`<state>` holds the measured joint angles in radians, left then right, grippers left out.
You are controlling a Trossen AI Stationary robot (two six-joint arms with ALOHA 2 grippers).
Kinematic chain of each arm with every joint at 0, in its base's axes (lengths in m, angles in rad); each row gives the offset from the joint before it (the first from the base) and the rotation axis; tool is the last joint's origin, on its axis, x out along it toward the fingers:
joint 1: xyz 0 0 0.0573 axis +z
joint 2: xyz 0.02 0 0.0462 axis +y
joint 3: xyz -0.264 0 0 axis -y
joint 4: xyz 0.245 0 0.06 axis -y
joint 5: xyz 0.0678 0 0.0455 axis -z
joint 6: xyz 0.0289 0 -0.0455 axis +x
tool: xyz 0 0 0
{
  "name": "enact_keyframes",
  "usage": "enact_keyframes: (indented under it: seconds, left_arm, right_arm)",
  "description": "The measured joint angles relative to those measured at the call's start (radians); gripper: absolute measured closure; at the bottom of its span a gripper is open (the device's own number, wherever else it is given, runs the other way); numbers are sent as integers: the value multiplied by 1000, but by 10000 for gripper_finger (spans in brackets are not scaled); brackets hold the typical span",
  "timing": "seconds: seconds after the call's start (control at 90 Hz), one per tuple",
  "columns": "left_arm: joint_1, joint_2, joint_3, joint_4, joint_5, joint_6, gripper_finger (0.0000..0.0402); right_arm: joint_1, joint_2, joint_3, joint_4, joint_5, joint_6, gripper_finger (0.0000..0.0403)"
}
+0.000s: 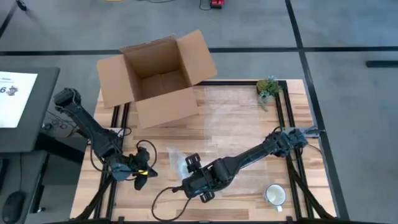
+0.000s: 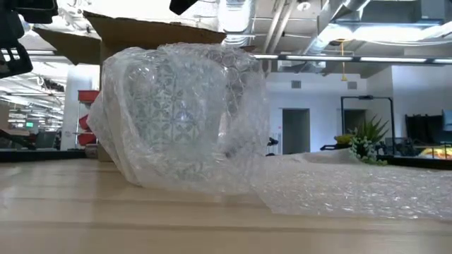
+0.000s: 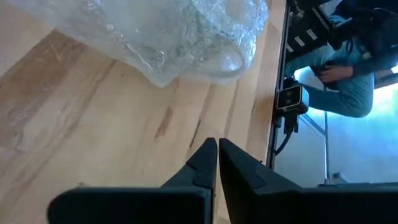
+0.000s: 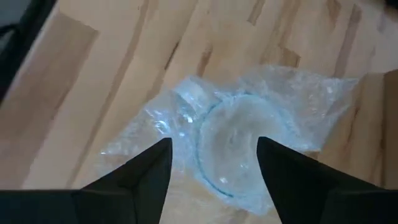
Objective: Wrap mug
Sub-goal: Put the wrapped green patterned mug into the box
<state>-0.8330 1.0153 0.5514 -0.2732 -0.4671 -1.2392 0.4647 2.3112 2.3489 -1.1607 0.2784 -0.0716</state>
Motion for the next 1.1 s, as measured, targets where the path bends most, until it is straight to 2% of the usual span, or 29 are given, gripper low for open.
enact_keyframes:
  seconds: [0.256, 0.522, 0.711, 0.889, 1.1]
  left_arm:
    - [0, 0, 0, -53, 47, -118, 402]
    - [0, 0, -1, -37, 99, -192, 402]
    - [0, 0, -1, 54, 98, -158, 402]
    - [0, 0, -1, 125, 96, -98, 402]
    - [0, 0, -1, 168, 96, -56, 402]
  right_arm:
    - [26, 0, 0, 2, -17, 24, 179]
    - [43, 0, 0, -22, -18, 90, 179]
    - [64, 0, 0, -73, -18, 67, 179]
    - [58, 0, 0, -40, -18, 14, 178]
    - [5, 0, 0, -10, -17, 6, 149]
